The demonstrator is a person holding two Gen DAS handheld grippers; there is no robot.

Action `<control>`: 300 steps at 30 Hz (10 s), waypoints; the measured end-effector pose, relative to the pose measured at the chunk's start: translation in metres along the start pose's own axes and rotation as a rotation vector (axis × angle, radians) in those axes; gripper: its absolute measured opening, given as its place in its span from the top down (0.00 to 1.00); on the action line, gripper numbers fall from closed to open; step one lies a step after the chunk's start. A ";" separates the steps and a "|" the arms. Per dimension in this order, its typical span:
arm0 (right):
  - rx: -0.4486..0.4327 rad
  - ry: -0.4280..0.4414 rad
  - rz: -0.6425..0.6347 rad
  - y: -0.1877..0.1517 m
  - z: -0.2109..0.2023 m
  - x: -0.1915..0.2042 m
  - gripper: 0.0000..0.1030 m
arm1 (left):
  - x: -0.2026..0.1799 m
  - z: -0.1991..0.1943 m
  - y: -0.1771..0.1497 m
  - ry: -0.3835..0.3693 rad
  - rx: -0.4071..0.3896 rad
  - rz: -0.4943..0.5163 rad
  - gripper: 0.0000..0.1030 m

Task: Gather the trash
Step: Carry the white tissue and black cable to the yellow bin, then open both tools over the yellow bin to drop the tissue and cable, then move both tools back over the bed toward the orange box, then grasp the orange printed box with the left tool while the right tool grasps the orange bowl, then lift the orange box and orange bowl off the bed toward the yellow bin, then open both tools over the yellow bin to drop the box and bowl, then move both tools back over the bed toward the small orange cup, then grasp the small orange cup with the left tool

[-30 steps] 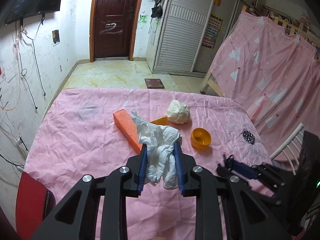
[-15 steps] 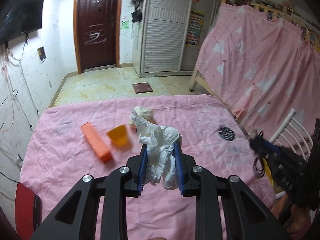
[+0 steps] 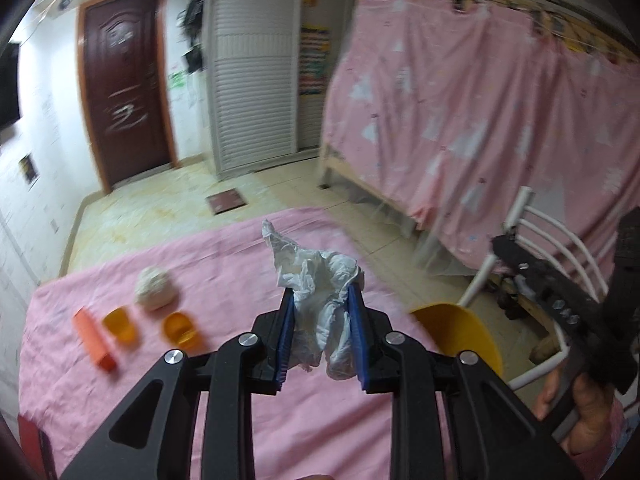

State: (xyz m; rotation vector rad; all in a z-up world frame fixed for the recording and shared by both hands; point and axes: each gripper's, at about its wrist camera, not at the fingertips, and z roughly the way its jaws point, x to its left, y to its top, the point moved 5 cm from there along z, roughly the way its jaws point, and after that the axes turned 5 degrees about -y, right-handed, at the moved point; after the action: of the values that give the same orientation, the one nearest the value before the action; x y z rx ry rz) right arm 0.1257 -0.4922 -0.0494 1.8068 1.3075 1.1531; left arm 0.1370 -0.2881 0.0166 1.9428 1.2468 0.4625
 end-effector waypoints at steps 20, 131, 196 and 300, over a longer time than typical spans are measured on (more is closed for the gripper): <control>-0.067 -0.100 0.151 0.009 -0.017 -0.068 0.49 | -0.118 0.095 -0.010 -0.191 0.190 0.063 0.67; 0.534 0.281 -0.532 -0.118 0.170 0.288 0.17 | 0.305 0.026 -0.089 0.395 0.208 -0.574 0.29; 0.085 -0.053 0.007 0.001 0.038 -0.023 0.61 | 0.017 0.071 0.015 0.123 0.164 -0.036 0.85; 0.307 0.264 -0.418 -0.025 0.156 0.269 0.40 | 0.253 0.068 -0.052 0.290 0.231 -0.454 0.61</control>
State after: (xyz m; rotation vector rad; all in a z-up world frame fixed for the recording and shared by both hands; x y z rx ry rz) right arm 0.2908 -0.2279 -0.0595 1.5040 1.9966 1.0197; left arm 0.2651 -0.0804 -0.0919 1.7358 1.9431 0.3839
